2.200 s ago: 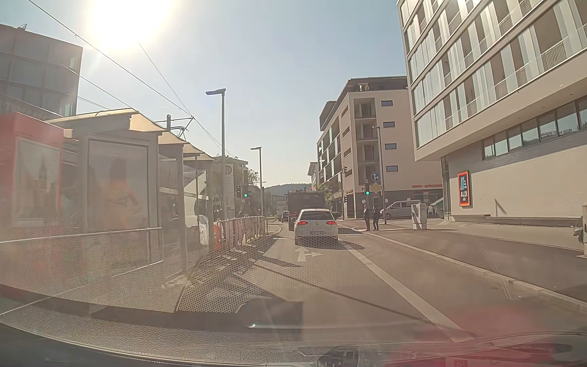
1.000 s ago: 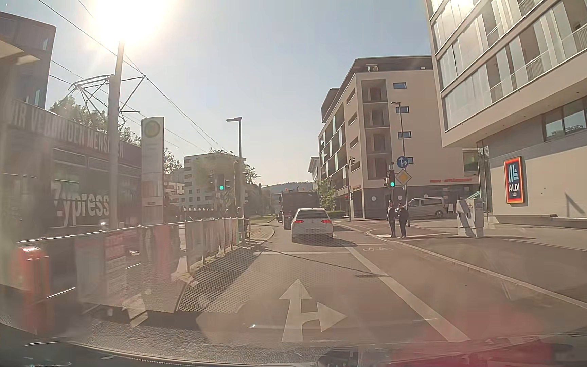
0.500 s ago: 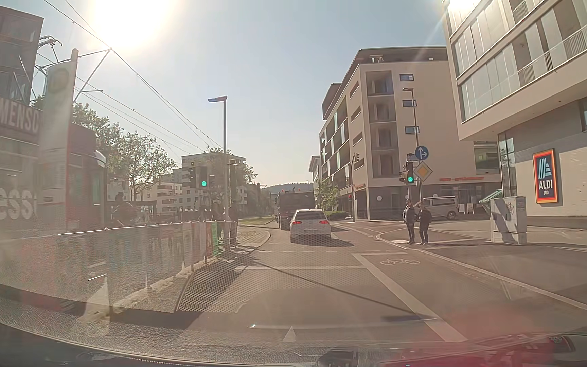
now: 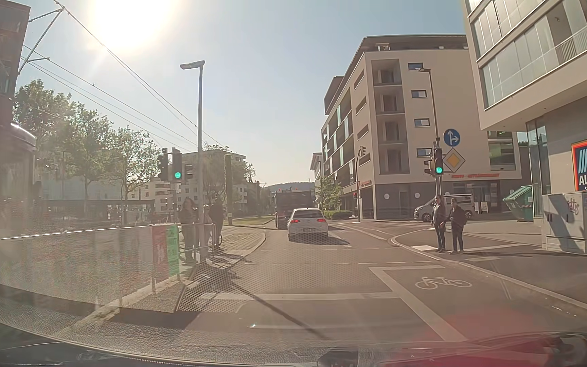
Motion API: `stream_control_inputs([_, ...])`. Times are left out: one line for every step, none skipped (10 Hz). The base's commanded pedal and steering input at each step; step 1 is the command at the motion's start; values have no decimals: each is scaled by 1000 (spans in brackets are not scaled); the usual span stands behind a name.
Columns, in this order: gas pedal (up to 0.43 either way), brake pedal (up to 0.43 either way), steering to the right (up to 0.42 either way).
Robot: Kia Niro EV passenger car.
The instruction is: Follow the waypoints while adhering to traffic rules and regulations
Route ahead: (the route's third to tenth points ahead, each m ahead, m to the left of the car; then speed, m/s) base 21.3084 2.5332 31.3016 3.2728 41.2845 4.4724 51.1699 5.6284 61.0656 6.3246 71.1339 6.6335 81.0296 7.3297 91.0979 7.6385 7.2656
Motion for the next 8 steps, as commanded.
stream_control_inputs([138,0,-6])
stream_control_inputs([138,0,-6])
stream_control_inputs([138,0,-7])
stream_control_inputs([138,0,-7])
stream_control_inputs([138,0,-8])
stream_control_inputs([138,0,-9])
stream_control_inputs([138,0,-10])
stream_control_inputs([138,0,-12])
